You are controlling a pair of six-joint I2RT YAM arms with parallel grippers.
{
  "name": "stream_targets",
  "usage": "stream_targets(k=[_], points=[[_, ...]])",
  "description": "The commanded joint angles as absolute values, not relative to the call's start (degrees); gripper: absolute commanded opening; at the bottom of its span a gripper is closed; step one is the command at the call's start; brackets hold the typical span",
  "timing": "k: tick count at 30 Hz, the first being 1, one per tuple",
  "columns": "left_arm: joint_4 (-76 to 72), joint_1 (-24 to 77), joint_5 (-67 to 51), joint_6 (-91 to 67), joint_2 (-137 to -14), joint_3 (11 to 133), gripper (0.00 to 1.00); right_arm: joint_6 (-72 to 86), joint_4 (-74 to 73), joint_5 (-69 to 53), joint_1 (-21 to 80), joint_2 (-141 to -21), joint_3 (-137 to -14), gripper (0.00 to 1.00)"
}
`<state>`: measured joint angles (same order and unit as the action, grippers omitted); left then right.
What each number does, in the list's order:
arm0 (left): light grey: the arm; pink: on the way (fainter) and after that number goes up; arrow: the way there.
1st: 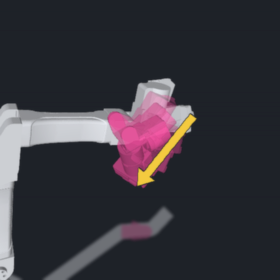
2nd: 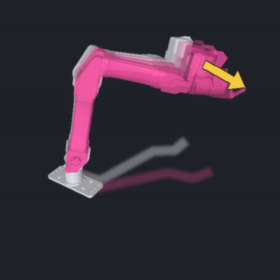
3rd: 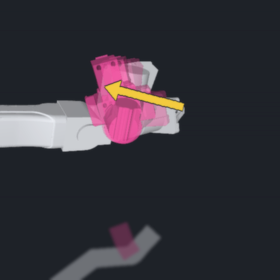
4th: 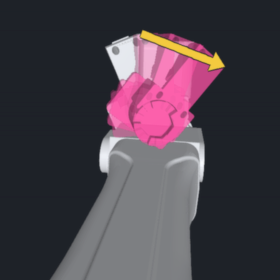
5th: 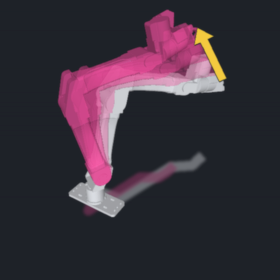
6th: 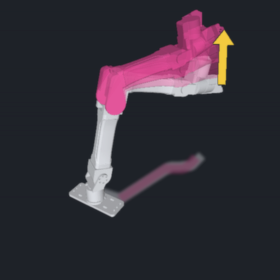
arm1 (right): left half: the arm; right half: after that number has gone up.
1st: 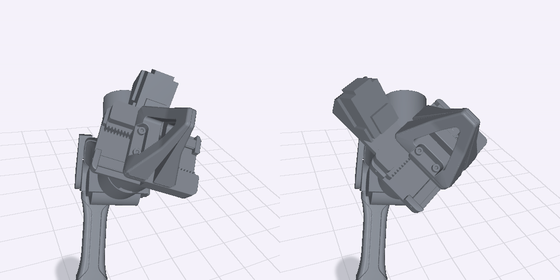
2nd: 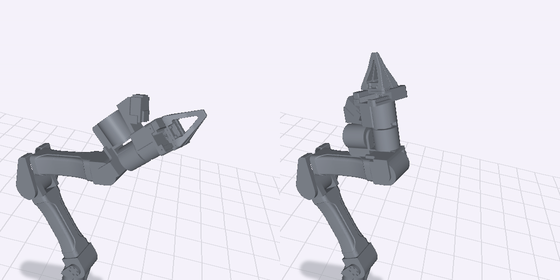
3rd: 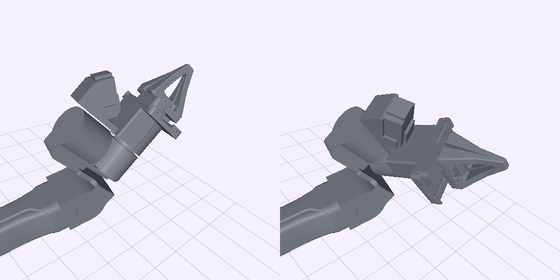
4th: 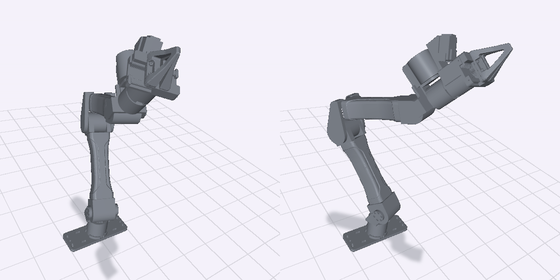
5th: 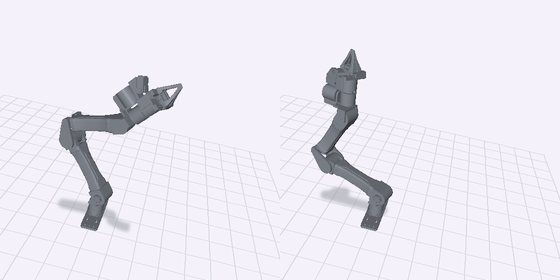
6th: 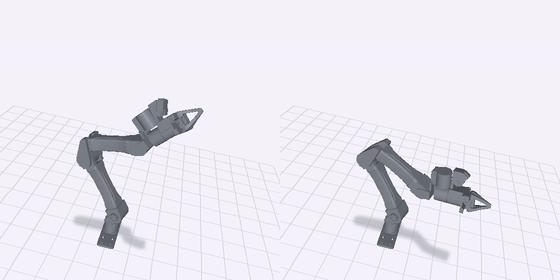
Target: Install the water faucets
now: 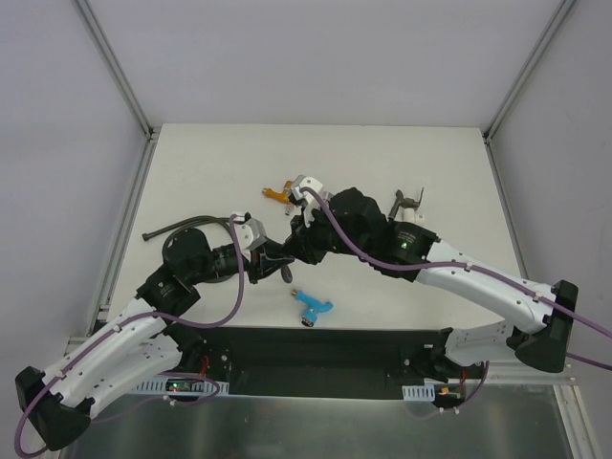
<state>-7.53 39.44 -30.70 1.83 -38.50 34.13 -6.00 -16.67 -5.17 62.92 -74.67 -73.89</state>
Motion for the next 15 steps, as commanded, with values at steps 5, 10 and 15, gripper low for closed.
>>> stream_targets(k=[5,10,15], points=[[-13.5,39.8,-28.8,1.6,-37.4,34.5,0.01,-7.4,-21.8,-2.8,63.1,-74.0,-78.0,0.02],[-13.4,39.7,-29.1,1.7,-37.5,34.5,0.0,-7.7,-22.2,-1.9,63.2,-74.0,-80.2,0.02],[-13.5,39.8,-28.1,1.7,-37.1,34.4,0.0,-6.6,-23.6,-1.6,63.3,-74.4,-80.5,0.23]])
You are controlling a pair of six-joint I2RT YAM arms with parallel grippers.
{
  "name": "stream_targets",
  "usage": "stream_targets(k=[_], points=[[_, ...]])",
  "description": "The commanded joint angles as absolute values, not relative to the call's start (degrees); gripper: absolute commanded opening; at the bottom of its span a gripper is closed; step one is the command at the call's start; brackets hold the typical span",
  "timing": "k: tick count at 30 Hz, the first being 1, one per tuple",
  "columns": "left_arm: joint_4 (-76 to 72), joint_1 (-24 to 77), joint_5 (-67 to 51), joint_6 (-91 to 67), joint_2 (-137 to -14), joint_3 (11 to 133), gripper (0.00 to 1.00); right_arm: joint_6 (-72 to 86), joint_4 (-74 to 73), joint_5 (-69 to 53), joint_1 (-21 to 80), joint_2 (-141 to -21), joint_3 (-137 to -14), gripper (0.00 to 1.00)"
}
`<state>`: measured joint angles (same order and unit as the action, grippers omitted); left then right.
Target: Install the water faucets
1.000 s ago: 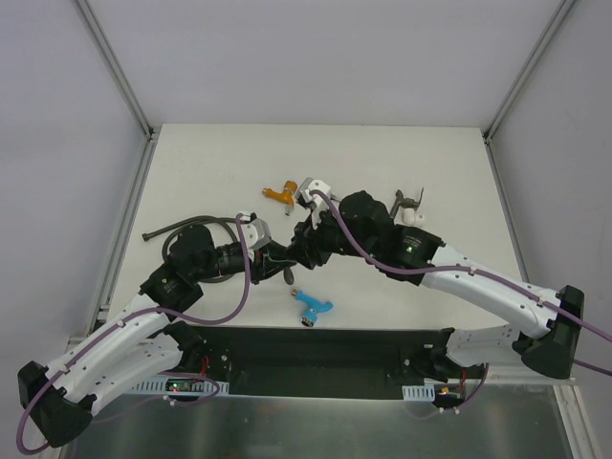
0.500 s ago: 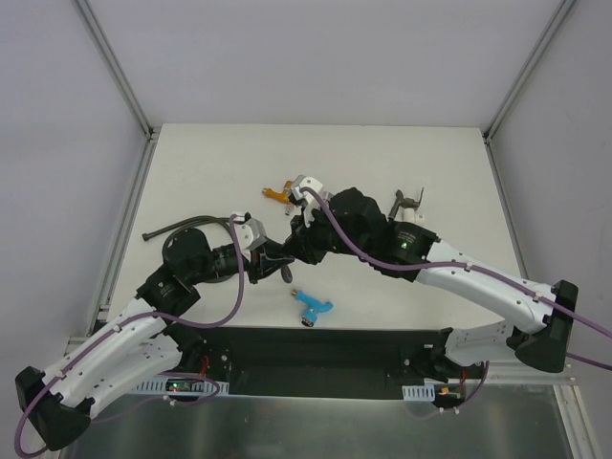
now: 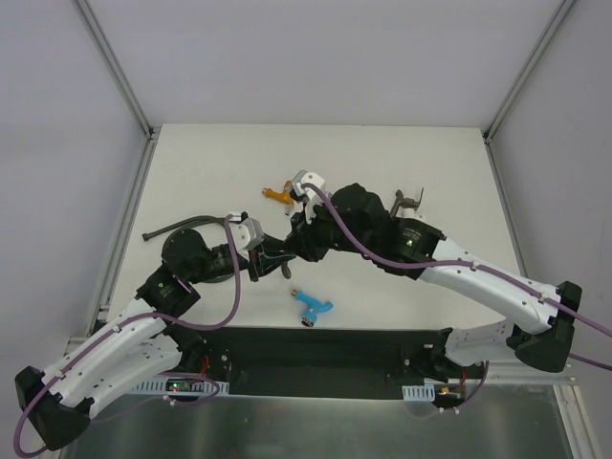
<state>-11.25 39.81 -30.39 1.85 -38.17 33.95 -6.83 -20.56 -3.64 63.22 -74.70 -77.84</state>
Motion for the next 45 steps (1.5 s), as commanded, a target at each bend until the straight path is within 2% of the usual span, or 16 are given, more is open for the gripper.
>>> stream_targets(k=[1,5,11,14,15,17,18,19,24,30,34,35,37,38,40,45], points=[[-13.5,39.7,-28.1,1.7,-36.9,34.3,0.0,-6.4,-24.0,-1.6,63.2,-74.7,-80.8,0.29],[-13.9,39.8,-27.2,1.1,-36.7,34.2,0.0,-5.6,-27.0,-2.4,63.2,-75.9,-81.9,0.39],[-14.7,39.8,-25.0,0.5,-35.7,33.5,0.0,-4.7,-28.4,-3.3,63.5,-77.9,-83.1,0.41],[-14.9,39.8,-25.3,0.4,-35.6,33.4,0.0,-5.1,-28.3,-4.0,63.5,-78.5,-83.6,0.33],[-14.9,39.8,-25.3,0.4,-35.6,33.3,0.0,-5.0,-28.3,-4.3,63.5,-78.7,-83.8,0.24],[-15.1,39.7,-25.2,0.4,-35.6,33.2,0.0,-5.3,-28.3,-4.7,63.6,-78.7,-84.1,0.14],[-15.0,39.8,-25.2,0.5,-35.5,33.2,0.02,-5.5,-28.3,-4.6,63.6,-78.7,-84.3,0.04],[-15.0,39.8,-25.3,0.6,-35.6,33.2,0.05,-5.6,-28.3,-4.1,63.6,-78.5,-84.5,0.02],[-14.9,39.8,-25.8,1.4,-36.3,33.3,0.28,-7.2,-29.7,-2.5,63.6,-77.9,-86.9,0.02],[-13.8,39.8,-26.6,2.3,-38.4,33.9,0.3,-9.0,-31.3,-0.4,63.6,-77.2,-89.8,0.02],[-13.7,39.8,-27.2,2.6,-38.7,34.1,0.43,-9.3,-31.5,-0.4,63.6,-76.9,-89.8,0.02],[-13.6,39.8,-27.5,2.7,-38.6,34.1,0.5,-9.1,-31.4,-0.4,63.6,-76.9,-89.7,0.02],[-13.7,39.7,-27.9,2.8,-38.1,33.9,0.55,-9.0,-31.1,-0.4,63.6,-77.1,-89.3,0.01],[-13.9,39.8,-28.1,2.7,-37.9,33.8,0.61,-8.9,-30.9,-0.4,63.6,-77.2,-88.9,0.02],[-14.7,39.8,-28.4,2.5,-37.4,33.6,0.66,-8.7,-30.5,-0.6,63.6,-77.3,-88.6,0.02],[-16.4,39.8,-27.8,2.0,-35.5,32.3,0.66,-8.0,-29.7,-1.8,63.7,-78.1,-87.8,0.02]])
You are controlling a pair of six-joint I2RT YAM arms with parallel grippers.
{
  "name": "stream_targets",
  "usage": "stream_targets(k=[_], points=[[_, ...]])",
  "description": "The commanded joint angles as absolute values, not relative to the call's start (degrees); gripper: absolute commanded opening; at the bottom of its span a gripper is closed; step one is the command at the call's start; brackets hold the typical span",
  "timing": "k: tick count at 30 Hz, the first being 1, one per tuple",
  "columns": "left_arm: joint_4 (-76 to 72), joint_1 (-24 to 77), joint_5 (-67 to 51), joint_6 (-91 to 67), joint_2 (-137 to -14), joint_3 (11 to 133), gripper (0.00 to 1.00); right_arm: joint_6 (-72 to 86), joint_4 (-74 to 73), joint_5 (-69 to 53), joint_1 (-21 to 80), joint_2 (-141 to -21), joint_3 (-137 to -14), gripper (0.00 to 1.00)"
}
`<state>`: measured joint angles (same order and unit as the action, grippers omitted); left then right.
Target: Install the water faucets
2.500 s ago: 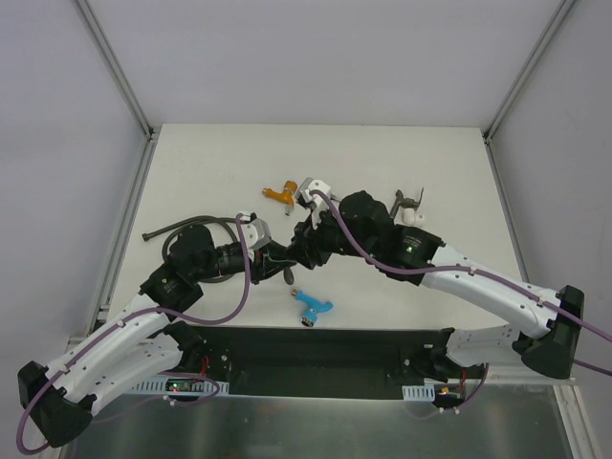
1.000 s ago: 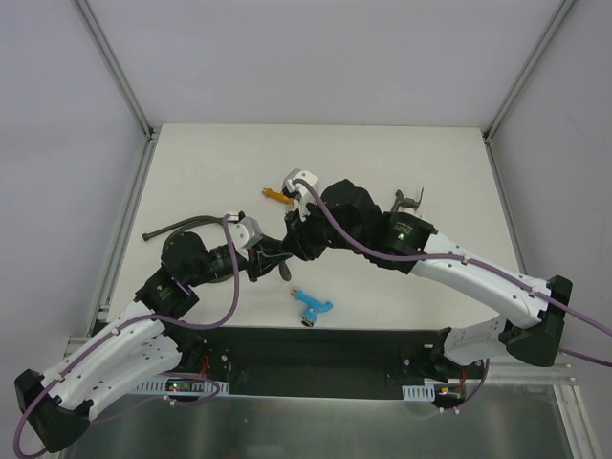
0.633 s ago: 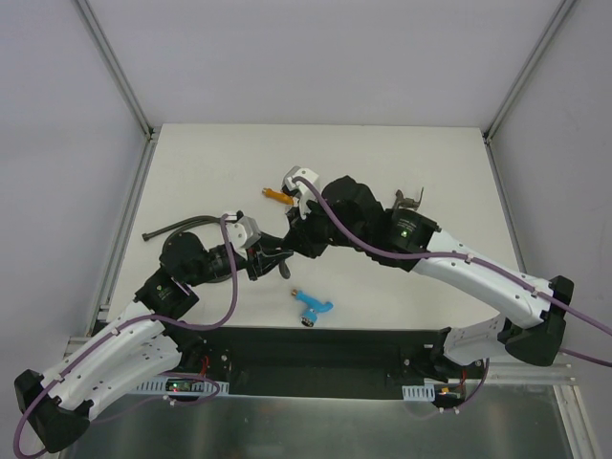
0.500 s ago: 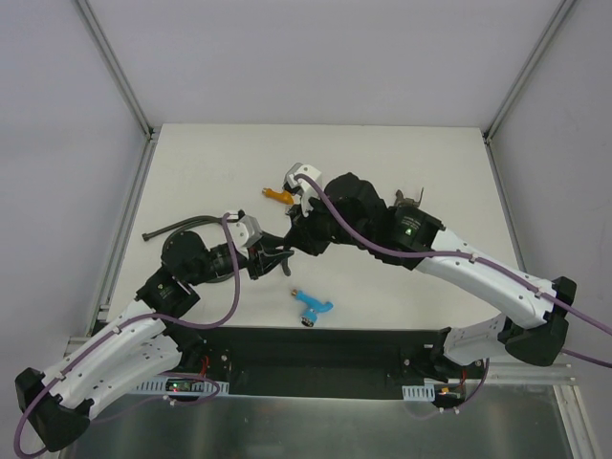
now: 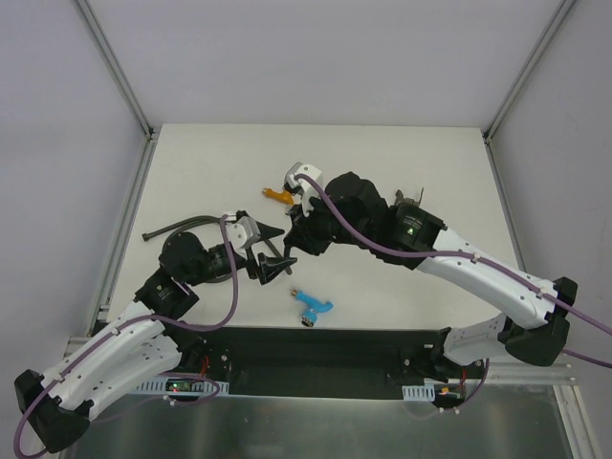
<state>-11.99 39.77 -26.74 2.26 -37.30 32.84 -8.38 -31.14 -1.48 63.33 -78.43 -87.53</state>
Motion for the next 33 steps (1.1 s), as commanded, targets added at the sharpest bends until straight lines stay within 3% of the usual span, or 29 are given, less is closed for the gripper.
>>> stream_targets(k=[1,12,20,29,33], points=[[-17.0,39.8,-27.7,1.8,-35.3,32.3,0.65,-7.8,-29.3,-1.9,63.7,-78.2,-87.8,0.02],[-17.6,39.8,-27.2,1.3,-35.4,31.9,0.55,-7.1,-27.9,-3.3,64.7,-79.8,-88.0,0.02],[-17.8,39.8,-27.7,1.2,-35.5,31.9,0.38,-6.4,-27.3,-3.6,65.1,-80.4,-88.1,0.02],[-17.7,39.8,-28.0,1.3,-35.7,32.0,0.4,-6.2,-26.8,-2.5,65.1,-78.8,-87.7,0.02],[-17.6,39.8,-28.2,1.3,-35.8,32.0,0.22,-6.0,-26.6,-2.5,65.1,-78.7,-87.5,0.02]])
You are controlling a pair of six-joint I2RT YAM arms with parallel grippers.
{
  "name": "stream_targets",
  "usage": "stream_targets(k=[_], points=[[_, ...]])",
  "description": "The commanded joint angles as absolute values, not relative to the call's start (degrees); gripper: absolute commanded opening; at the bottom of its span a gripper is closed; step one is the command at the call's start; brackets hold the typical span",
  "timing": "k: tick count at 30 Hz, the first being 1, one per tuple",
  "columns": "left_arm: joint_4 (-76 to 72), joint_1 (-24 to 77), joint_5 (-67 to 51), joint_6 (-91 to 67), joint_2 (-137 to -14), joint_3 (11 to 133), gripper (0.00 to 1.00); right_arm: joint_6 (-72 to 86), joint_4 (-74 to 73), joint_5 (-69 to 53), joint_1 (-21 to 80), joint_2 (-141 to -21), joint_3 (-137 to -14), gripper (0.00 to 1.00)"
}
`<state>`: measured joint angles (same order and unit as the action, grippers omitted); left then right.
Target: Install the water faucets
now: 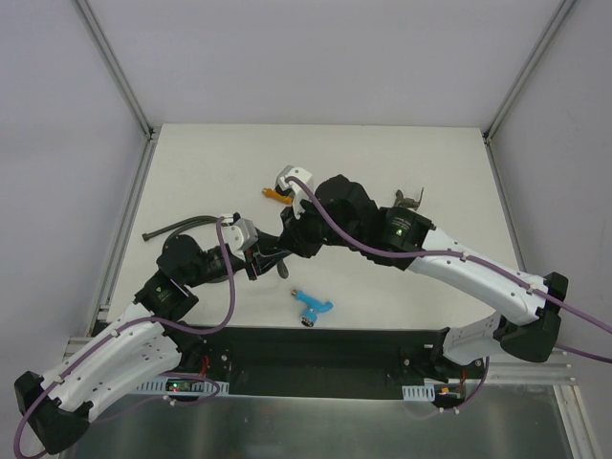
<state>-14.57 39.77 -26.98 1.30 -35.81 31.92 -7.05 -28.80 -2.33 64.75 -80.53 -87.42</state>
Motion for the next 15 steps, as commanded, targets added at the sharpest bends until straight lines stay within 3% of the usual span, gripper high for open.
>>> stream_targets(k=[1,6,8,12,15], points=[[-17.5,39.8,-28.3,1.2,-35.8,32.0,0.2,-5.9,-26.5,-2.5,65.1,-78.7,-87.4,0.02],[-17.3,39.8,-28.3,1.3,-35.7,32.2,0.01,-5.9,-26.3,-2.0,65.1,-78.0,-86.7,0.02],[-17.1,39.8,-28.1,1.4,-35.7,32.2,0.0,-6.1,-26.2,-1.8,65.1,-77.3,-86.0,0.02],[-16.1,39.8,-26.0,1.4,-35.5,32.5,0.0,-6.2,-26.1,1.4,64.6,-74.8,-83.5,0.46],[-14.0,39.8,-22.2,2.3,-35.6,33.3,0.0,-5.7,-26.2,5.9,64.1,-71.0,-80.2,0.6]])
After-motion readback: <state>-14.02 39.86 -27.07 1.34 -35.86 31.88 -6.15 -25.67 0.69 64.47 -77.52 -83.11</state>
